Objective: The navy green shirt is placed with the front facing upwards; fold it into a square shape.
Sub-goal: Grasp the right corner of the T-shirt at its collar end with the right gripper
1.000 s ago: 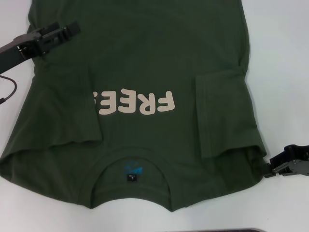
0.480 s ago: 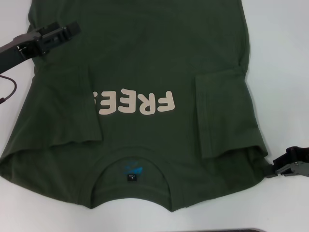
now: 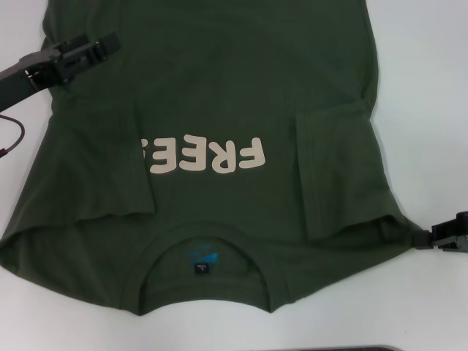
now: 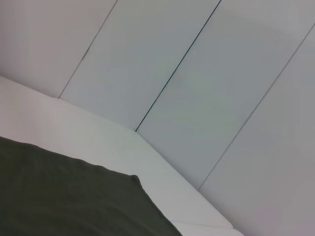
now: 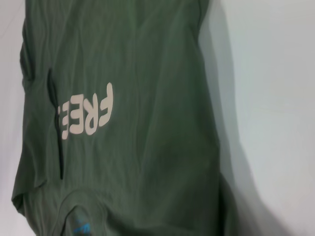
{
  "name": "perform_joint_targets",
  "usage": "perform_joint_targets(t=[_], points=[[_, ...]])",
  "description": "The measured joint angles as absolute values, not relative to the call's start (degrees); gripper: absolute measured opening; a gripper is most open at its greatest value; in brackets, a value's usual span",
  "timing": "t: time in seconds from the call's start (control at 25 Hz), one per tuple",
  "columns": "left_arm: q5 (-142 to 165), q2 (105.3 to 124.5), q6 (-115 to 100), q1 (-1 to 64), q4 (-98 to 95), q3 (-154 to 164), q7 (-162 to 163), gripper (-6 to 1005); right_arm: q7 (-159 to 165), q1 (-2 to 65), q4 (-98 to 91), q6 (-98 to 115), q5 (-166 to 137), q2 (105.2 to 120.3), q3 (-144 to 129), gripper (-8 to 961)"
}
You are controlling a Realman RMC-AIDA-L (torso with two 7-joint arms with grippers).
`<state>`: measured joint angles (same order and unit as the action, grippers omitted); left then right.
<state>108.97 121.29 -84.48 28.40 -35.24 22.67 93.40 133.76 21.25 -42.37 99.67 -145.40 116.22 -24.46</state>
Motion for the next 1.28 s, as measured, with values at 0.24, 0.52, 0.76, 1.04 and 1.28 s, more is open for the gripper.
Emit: perform_joint_targets(t=[0.24, 0.52, 0.76, 1.04, 1.28], points=[[108.33, 121.19, -84.77, 28.41, -35.24, 22.67, 93.46, 906, 131.42, 19.81, -41.08, 100.83, -145.39, 116.53, -23.88, 31], [108.29, 120.70, -85.12, 28.45, -35.30, 22.75, 93.89, 906, 129.23, 16.70, -40.96, 101.42, -145.27, 116.46, -21.15, 31], [108.55, 120.57, -86.54, 28.37, -35.46, 22.77, 94.19, 906, 127.24, 15.95, -40.87, 102.31, -145.28, 116.27, -18.23, 31], [112.73, 119.70, -90.27, 26.52, -36.94, 23.14, 96.15, 907, 126.69, 17.53, -40.87, 102.33, -145.28, 116.39, -17.91, 31], [115.16, 118.91, -97.45, 22.61, -41.31, 22.74, 96.90, 907, 126.56, 18.25, -40.87, 102.22, -145.28, 116.20, -17.76, 31]])
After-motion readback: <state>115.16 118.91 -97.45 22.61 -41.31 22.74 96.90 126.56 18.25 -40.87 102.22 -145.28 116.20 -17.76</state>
